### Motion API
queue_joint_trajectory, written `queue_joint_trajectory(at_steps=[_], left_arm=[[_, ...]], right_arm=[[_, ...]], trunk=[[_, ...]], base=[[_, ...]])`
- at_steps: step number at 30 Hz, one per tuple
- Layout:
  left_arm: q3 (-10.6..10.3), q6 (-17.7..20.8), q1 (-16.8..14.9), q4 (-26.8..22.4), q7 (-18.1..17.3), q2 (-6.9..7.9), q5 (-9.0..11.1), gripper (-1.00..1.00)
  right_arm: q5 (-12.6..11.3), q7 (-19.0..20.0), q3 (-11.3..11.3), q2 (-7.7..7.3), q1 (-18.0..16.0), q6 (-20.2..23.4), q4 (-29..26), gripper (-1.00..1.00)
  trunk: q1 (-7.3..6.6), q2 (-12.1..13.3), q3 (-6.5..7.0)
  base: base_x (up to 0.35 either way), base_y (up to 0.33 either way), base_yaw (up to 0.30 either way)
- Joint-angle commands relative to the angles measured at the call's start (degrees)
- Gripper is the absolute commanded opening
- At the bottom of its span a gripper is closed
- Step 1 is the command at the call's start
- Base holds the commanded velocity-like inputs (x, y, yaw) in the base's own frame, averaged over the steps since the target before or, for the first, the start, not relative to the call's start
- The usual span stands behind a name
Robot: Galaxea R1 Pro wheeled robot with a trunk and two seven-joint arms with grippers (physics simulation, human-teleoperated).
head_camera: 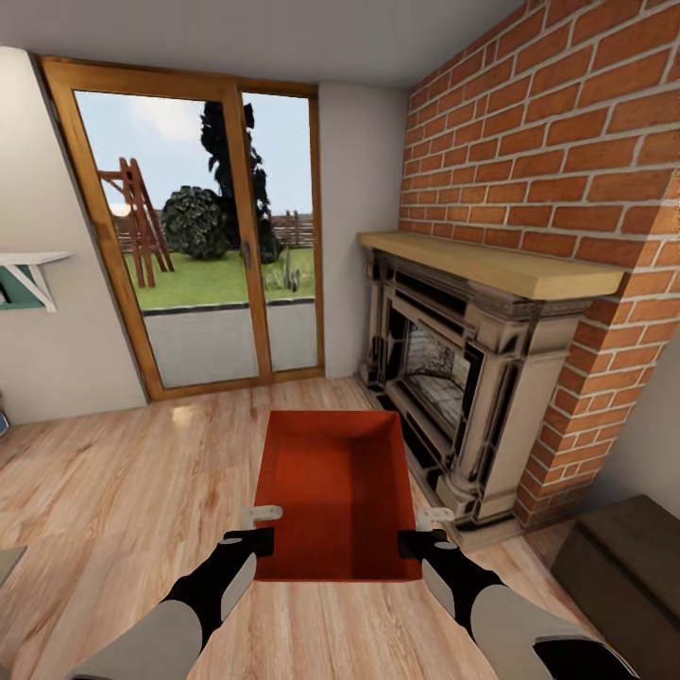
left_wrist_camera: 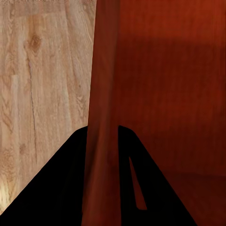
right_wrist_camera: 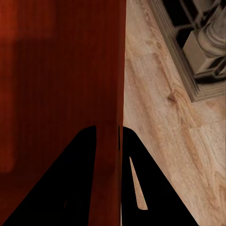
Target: Move the two storage containers from the living room to the garage. In the garage, place one container on the floor and stack the other container on top of it (either order is fine).
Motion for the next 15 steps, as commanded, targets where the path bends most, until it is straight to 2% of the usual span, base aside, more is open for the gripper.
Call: queue_joint_trajectory(at_steps=[1, 15], left_arm=[[-0.2, 0.2, -0.1, -0.4, 0.3, -0.24, 0.3, -1.00], [-0.2, 0.2, -0.1, -0.4, 0.3, -0.24, 0.3, -1.00]], right_arm=[[-0.5, 0.1, 0.4, 0.23, 0.0, 0.2, 0.2, -1.00], [-0.5, 0.1, 0.4, 0.23, 0.0, 0.2, 0.2, -1.00]], trunk=[[0.04, -0.1, -0.04], [0.04, -0.1, 1.24]], base=[[0.000, 0.000, 0.000], [0.000, 0.000, 0.000]])
